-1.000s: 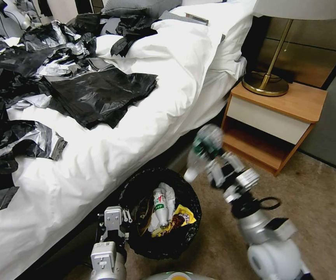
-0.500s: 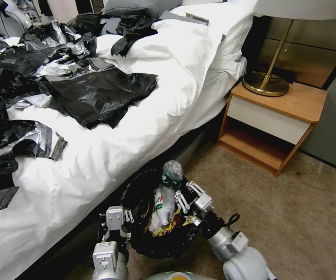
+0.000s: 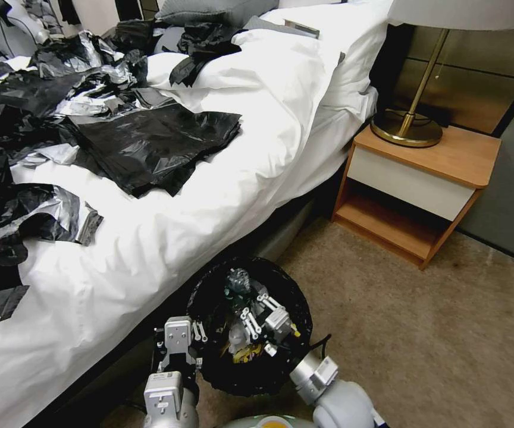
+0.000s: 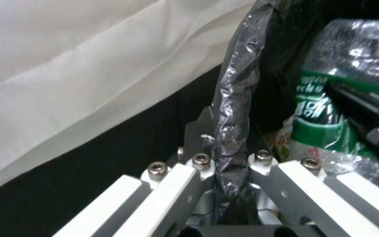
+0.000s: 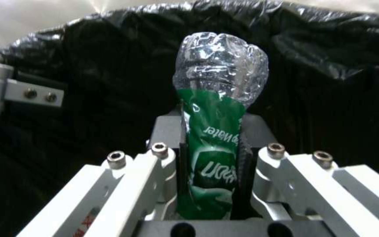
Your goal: Pick up the trash bin, then pick up the garbage from the floor and place it into the trash bin.
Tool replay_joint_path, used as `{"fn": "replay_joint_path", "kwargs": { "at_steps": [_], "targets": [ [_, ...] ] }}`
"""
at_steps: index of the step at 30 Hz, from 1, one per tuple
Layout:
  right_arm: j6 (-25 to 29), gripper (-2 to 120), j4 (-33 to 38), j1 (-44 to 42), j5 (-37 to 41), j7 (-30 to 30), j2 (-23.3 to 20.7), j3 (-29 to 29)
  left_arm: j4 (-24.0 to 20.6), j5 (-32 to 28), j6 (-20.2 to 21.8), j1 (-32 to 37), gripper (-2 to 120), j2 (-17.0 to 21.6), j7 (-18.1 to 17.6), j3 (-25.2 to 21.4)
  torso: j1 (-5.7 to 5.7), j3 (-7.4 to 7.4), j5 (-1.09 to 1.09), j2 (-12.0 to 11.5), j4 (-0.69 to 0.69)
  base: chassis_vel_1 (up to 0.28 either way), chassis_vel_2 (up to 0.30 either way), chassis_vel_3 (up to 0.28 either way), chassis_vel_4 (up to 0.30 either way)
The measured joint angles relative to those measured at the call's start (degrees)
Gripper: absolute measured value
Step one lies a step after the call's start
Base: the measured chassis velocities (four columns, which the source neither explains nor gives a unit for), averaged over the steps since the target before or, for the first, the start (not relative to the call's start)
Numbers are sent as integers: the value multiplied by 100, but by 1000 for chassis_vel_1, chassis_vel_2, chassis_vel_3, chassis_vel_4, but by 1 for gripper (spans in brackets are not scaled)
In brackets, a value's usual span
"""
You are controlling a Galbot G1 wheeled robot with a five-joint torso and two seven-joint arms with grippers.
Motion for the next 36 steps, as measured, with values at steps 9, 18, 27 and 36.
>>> {"fn": "replay_joint_path", "kwargs": {
  "at_steps": [9, 18, 27, 36],
  "targets": [
    [3, 35, -91, -16, -164, 10, 23, -41, 11, -2, -2, -16, 0, -1, 13, 14, 0, 0, 2, 0, -1, 0, 0, 0, 0],
    [20, 68, 102, -106, -195, 84, -36, -41, 53, -8, -3, -46, 0, -16, 17, 29, 0, 0, 16, 0, 0, 0, 0, 0, 0],
    [119, 97, 414, -267, -285, 268, -69, -21, 90, -5, -7, -61, 0, -13, 18, 32, 0, 0, 8, 0, -1, 0, 0, 0, 0],
    [154, 100, 1006, -395, -294, 617, -68, 57, 134, -25, -8, -100, 0, 6, 23, 17, 1, 0, 28, 0, -12, 0, 0, 0, 0]
  ]
}}
